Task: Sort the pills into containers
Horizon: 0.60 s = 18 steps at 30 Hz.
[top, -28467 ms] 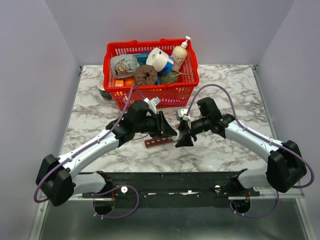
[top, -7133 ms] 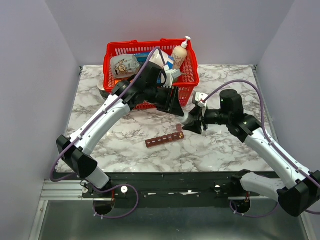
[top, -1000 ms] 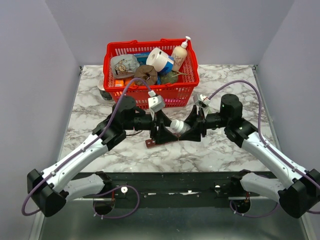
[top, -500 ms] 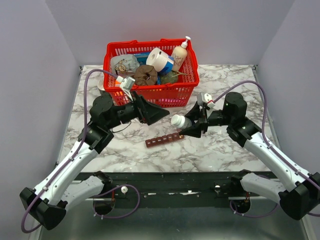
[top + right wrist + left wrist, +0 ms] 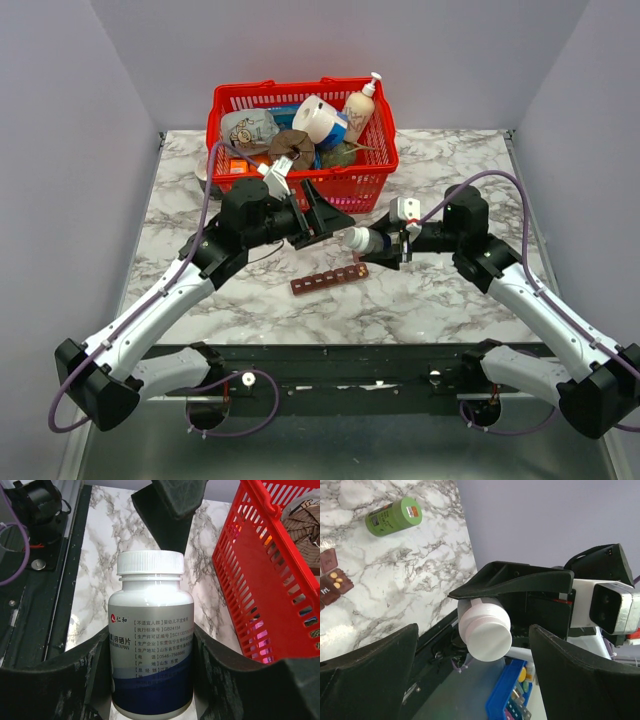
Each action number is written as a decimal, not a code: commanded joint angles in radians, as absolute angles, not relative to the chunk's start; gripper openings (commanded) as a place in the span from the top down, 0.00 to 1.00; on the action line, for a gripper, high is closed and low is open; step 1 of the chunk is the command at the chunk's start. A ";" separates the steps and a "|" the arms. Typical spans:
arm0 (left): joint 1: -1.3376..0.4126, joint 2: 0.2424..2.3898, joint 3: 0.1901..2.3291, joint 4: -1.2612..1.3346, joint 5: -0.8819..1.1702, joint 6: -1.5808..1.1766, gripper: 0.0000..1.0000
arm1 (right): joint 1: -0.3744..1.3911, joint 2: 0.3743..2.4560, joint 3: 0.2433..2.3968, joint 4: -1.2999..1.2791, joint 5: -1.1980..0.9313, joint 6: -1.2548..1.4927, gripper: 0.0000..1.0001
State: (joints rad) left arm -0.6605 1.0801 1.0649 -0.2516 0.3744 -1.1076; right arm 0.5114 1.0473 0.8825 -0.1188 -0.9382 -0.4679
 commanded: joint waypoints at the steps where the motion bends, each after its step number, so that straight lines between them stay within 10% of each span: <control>1: -0.696 1.118 1.109 -0.276 0.362 -1.134 0.01 | 0.514 1.051 0.904 -0.127 -0.928 -0.494 1.00; 8: -0.713 1.150 1.104 -0.239 0.382 -1.124 0.17 | 0.514 1.052 0.904 -0.121 -0.936 -0.465 0.99; 18: -0.713 1.173 1.060 -0.129 0.517 -1.045 0.68 | 0.514 1.045 0.894 -0.120 -0.943 -0.423 0.99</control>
State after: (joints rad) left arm -0.7082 1.1561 1.0794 -0.1795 0.4129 -1.1095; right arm 0.5114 1.0512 0.8822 -0.1379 -0.9352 -0.4450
